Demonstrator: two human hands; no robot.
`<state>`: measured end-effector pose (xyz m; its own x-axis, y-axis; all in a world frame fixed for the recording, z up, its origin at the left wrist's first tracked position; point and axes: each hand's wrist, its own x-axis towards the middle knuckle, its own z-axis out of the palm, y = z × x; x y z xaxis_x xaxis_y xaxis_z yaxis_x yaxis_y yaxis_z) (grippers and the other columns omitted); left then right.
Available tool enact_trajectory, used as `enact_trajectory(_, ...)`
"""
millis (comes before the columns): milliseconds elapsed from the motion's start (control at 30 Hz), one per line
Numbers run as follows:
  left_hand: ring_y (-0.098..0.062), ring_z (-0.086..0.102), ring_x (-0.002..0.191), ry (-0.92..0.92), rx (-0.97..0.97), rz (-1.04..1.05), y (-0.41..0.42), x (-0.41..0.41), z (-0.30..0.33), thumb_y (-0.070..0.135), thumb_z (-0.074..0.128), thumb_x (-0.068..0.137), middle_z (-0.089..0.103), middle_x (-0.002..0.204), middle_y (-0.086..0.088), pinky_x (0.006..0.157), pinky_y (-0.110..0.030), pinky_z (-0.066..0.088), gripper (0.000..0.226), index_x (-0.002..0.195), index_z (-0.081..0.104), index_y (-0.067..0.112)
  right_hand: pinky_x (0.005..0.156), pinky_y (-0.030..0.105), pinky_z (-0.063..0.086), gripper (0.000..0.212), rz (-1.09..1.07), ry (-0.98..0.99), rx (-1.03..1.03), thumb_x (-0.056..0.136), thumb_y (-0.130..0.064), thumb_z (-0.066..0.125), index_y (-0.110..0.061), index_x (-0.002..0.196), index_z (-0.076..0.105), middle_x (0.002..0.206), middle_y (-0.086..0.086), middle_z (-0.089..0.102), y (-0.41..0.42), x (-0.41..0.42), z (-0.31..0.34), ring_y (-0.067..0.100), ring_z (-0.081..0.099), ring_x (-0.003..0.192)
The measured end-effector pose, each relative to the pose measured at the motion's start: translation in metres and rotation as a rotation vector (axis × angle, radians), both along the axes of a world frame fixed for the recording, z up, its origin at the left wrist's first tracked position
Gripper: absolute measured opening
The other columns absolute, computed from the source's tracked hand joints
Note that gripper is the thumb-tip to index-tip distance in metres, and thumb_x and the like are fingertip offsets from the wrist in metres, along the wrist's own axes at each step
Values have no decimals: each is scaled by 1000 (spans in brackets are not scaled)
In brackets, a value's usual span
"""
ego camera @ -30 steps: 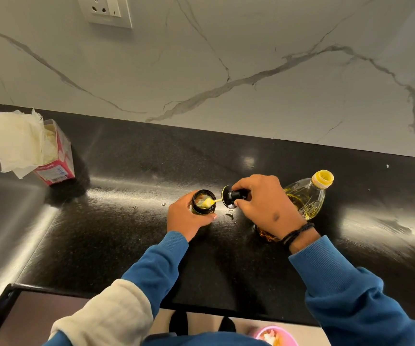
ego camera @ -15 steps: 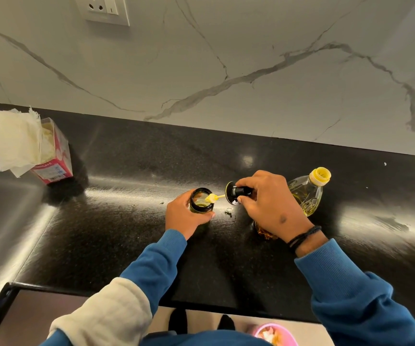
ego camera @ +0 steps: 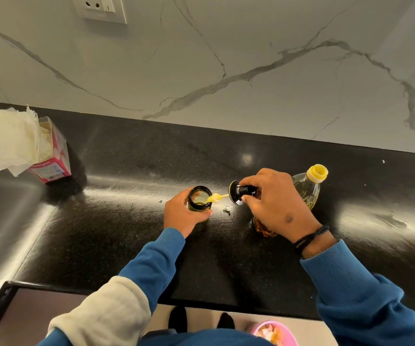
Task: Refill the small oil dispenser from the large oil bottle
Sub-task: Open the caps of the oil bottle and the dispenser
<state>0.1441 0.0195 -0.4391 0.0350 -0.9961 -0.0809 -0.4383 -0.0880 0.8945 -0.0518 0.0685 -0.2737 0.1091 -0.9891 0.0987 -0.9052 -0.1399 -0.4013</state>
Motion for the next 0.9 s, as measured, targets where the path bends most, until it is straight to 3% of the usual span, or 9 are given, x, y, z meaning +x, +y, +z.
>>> enact_trajectory(200, -12, 66, 110, 1, -4, 2, 0, 0, 0, 27, 100, 57, 72, 116, 6, 101, -31, 55, 76, 125, 68, 20, 82, 27, 51, 32, -23, -90, -135, 85, -15, 75, -14, 116, 73, 99, 5, 67, 3, 5, -3, 19, 62, 89)
enact_trajectory(333, -12, 66, 111, 4, -2, 3, 1, 0, 0, 27, 100, 57, 72, 117, 5, 102, -31, 54, 77, 127, 68, 18, 83, 31, 53, 30, -31, -73, -100, 85, -15, 74, -15, 114, 73, 99, 5, 67, 10, 6, -18, 20, 63, 90)
enact_trajectory(500, -11, 67, 108, 11, 7, 0, 0, 0, 0, 27, 100, 57, 73, 115, 6, 100, -29, 55, 76, 126, 69, 19, 86, 27, 51, 32, -131, -125, -106, 83, -15, 77, -13, 114, 73, 100, 4, 71, 25, 2, -31, 17, 65, 91)
enact_trajectory(567, -11, 67, 108, 19, 7, 1, 1, -1, 0, 27, 100, 56, 73, 115, 7, 100, -29, 55, 76, 126, 69, 20, 86, 29, 54, 32, -189, -216, -128, 81, -12, 79, -12, 113, 74, 100, 2, 73, 31, 4, -35, 15, 67, 91)
enact_trajectory(733, -7, 67, 105, 65, 27, -8, 4, -1, 3, 21, 99, 59, 72, 111, 10, 98, -22, 53, 72, 124, 68, 23, 73, 14, 54, 27, -371, -515, -141, 78, -10, 81, -21, 101, 74, 87, -12, 72, 50, 11, -60, 3, 69, 78)
enact_trajectory(833, -8, 66, 107, 77, 37, -15, 5, -2, 4, 19, 99, 59, 71, 111, 12, 92, -14, 49, 72, 123, 66, 25, 72, 16, 56, 28, -469, -681, -138, 79, -11, 82, -25, 101, 72, 87, -13, 73, 66, 13, -75, 2, 70, 80)
enact_trajectory(900, -10, 66, 108, 79, 42, -17, 4, -2, 4, 20, 99, 59, 70, 112, 11, 93, -16, 50, 73, 123, 65, 25, 70, 18, 57, 24, -498, -741, -135, 80, -12, 81, -23, 99, 73, 87, -9, 74, 73, 13, -87, 5, 71, 79)
